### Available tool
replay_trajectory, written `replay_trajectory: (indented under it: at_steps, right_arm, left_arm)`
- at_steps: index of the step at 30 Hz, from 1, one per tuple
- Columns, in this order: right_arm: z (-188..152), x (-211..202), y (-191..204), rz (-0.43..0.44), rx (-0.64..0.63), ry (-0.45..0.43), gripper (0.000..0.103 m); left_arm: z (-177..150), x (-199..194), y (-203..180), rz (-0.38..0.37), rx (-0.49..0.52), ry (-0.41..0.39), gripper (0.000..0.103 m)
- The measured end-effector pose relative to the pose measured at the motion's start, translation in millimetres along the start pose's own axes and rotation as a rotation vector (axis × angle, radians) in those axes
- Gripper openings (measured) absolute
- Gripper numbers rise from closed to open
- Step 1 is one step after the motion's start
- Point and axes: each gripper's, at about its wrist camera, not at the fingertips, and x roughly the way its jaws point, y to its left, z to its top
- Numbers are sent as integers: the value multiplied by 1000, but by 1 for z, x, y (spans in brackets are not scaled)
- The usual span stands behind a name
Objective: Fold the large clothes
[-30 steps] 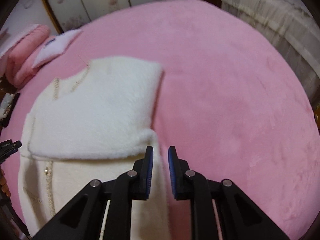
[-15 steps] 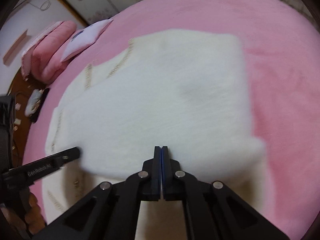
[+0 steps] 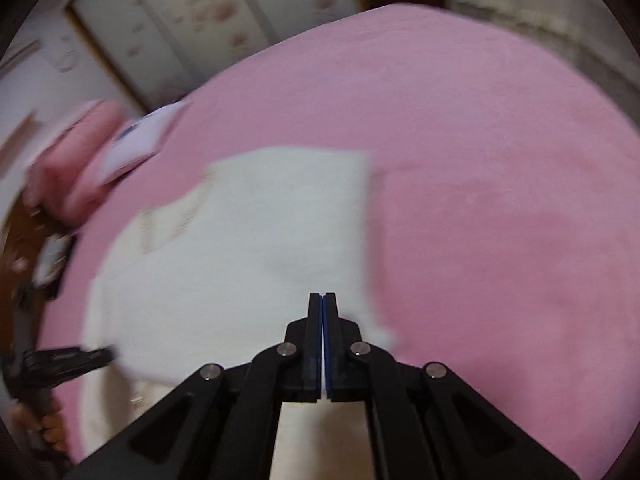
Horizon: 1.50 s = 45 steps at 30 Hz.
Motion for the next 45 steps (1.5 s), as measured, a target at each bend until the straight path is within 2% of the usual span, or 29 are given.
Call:
replay_trajectory:
  at_steps: [2,3,4,6,10,15,16,17,18,19,21,28,31,34,37,39,41,45]
  right_arm:
    - [-7,32,28,85,-33,122,0]
    - [-11,43,40,97,-56,154,0]
    - [-16,55,55,92,-88,168,0]
    - [-16,66,67,31,-132,142,0]
    - [-2,69,30,16,-2,121,0]
    - [25,61,-19,-48,10,52,0]
    - [29,59,-25,-55,-2,42,0]
    - [34,58,-29,-81,-13,28,0]
    - [40,59,-32,-121,-29,10,0]
    - [45,59,-30,-162,-50,-14,0]
    - [55,62,-31,-208,-47,-42,0]
    - [73,66,-33,-344,-8,-144,0]
    - [72,63,-38,-358,40,-145,0]
    - [66,59,-39,-374,97,-102,0]
    - [51,46,-34,-406,93,-67,0]
    - [33,37,-20,-496,-1,-58,0]
    - [15,30,-7,-550,-35,-36,0]
    - [-28,1,17,-557,-2,-23,0]
  left_arm:
    - [3,4,-21,-41,54,17,25]
    - [4,9,-34,-40,92,16,25]
    - [6,12,-41,-34,109,14,25]
    - [10,20,-49,-5,132,18,25]
    - [36,26,-36,31,97,-16,25]
    - [72,23,19,243,-24,-90,25]
    - [77,22,33,259,-58,-98,24]
    - [85,22,52,207,-115,-97,15]
    - [89,24,66,160,-162,-76,11]
    - [92,24,73,141,-186,-64,5]
    - [94,25,79,117,-185,-58,3]
    - [78,21,56,243,-32,-102,3]
    - [74,16,60,215,-19,-105,3]
    - [68,8,77,163,-26,-96,3]
    - [58,3,87,142,-21,-73,3]
    - [47,-1,87,165,1,-50,3]
    - [37,-8,82,193,37,-36,3]
    - [5,-20,80,199,92,-16,3]
